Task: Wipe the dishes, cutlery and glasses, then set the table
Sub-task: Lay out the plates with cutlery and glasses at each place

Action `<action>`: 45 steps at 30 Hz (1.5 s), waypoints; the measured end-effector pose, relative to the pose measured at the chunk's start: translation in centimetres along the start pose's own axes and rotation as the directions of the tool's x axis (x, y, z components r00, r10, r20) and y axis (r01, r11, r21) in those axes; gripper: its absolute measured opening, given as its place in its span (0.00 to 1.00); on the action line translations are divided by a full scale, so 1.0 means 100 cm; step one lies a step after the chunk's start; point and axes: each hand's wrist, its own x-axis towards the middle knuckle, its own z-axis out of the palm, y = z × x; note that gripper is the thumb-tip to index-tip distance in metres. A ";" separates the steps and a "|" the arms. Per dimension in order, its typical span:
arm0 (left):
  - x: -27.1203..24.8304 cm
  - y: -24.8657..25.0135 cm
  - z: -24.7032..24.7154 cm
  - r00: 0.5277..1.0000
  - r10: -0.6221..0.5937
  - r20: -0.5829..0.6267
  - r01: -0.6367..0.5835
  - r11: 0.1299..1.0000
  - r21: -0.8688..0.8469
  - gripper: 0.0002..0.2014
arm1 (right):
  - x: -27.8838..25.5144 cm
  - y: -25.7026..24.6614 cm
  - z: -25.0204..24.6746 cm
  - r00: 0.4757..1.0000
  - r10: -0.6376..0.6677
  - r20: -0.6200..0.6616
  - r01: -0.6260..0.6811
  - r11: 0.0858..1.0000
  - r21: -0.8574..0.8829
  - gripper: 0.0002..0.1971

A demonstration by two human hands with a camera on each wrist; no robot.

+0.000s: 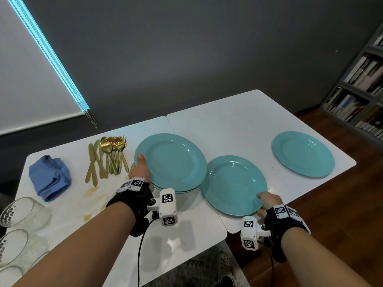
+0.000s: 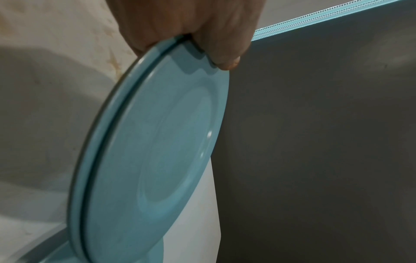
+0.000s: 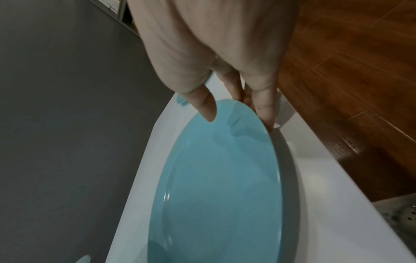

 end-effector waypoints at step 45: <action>0.005 0.137 0.237 0.978 -0.204 0.051 0.208 0.973 -0.094 0.33 | 0.133 -0.297 0.033 0.929 -0.230 0.292 0.098 0.909 0.404 0.08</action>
